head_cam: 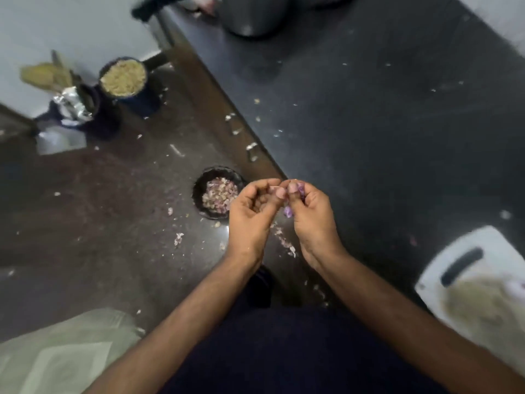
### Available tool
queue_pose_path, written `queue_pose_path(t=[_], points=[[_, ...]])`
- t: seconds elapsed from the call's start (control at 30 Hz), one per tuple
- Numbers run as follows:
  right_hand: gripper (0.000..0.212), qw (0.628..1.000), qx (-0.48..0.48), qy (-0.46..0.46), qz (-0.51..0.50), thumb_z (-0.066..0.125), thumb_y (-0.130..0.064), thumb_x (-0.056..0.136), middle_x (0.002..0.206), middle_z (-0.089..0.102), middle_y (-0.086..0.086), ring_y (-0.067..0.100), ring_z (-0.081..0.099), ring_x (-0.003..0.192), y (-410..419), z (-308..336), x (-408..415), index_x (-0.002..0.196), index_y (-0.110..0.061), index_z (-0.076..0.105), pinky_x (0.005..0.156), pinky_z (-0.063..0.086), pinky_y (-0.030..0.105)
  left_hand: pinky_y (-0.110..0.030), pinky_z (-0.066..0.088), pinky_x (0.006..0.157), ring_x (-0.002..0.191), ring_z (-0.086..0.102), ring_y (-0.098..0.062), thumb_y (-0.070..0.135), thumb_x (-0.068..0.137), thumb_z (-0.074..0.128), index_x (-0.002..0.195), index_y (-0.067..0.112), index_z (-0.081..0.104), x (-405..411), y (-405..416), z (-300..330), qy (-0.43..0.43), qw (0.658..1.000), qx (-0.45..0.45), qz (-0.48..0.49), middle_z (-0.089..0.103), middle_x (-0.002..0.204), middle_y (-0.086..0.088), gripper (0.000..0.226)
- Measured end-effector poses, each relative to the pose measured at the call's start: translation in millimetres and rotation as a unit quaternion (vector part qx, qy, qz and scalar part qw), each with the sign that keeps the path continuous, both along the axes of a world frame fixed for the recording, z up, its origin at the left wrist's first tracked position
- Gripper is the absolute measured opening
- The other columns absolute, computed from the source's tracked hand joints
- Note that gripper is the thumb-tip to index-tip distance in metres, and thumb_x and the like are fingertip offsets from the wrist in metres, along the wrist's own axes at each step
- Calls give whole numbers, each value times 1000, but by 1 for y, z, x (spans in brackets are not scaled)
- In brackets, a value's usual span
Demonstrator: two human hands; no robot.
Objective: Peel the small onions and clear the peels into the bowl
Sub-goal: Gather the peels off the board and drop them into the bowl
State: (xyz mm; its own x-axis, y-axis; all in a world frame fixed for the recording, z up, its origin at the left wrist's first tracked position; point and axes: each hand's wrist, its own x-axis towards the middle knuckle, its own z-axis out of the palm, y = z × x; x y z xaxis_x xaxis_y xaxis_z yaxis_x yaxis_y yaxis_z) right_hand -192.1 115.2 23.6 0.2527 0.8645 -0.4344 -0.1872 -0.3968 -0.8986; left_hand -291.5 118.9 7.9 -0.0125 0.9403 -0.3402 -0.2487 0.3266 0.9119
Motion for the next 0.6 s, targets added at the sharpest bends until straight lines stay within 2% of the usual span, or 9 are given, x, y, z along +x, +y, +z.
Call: queue_pose_path(t=[0.07,0.13,0.17,0.23,0.3,0.37,0.47,0.53,0.6], points=[[32,999,-15,-3,30,45,-26,107,67,63,-1,14,57,64,26,-11,-26,87,-14,67,76,54,31,-39,56,87,83,65,-18,5,91,74,109,1,70,-24,18,-9,24,999,-8,36,73,90,-4,19],[32,996,-54,0,70,42,-28,107,78,71,5,21,67,72,53,-25,-57,92,-15,67,77,55,34,-44,56,90,84,67,-18,1,91,72,107,2,71,-54,35,-21,35,993,-29,105,74,91,-7,16],[28,993,-76,7,84,42,-24,107,80,71,5,19,68,73,67,-31,-69,96,-14,66,73,56,30,-42,56,90,84,67,-18,0,91,72,106,3,72,-67,43,-27,34,988,-42,144,74,92,-8,15],[21,987,-114,13,110,44,-10,104,74,65,-1,2,60,55,93,-43,-89,100,-12,65,54,48,16,-33,58,85,82,69,-14,-2,92,69,108,1,72,-90,55,-41,34,974,-67,213,76,92,-9,16],[19,983,-141,21,119,47,0,102,70,65,-3,-3,56,45,116,-55,-105,107,-4,65,44,42,12,-26,59,79,79,70,-11,-5,93,67,110,-2,70,-105,69,-57,37,961,-100,254,76,91,-9,17],[19,977,-169,15,133,48,1,102,58,63,-7,-3,54,38,141,-76,-132,113,2,64,39,40,10,-29,58,82,82,71,-13,-7,94,65,111,-2,70,-127,88,-82,31,944,-144,295,75,96,-13,19],[24,972,-206,-19,114,48,-16,105,61,55,-2,-4,47,29,171,-96,-159,111,2,64,33,35,11,-37,59,91,88,71,-18,-9,96,59,113,1,70,-144,113,-115,17,930,-198,308,75,105,-16,22],[35,965,-240,-32,100,47,-34,105,60,54,0,-2,44,26,191,-110,-168,99,-5,65,29,32,13,-29,61,83,85,71,-14,-13,97,52,116,1,68,-149,127,-128,-5,928,-225,297,76,103,-12,28],[51,956,-270,-27,115,41,-50,104,53,50,-3,2,40,25,208,-124,-170,93,-7,64,33,32,17,-23,60,76,85,71,-13,-17,96,47,115,3,64,-154,140,-131,-26,923,-241,298,74,101,-9,33]])
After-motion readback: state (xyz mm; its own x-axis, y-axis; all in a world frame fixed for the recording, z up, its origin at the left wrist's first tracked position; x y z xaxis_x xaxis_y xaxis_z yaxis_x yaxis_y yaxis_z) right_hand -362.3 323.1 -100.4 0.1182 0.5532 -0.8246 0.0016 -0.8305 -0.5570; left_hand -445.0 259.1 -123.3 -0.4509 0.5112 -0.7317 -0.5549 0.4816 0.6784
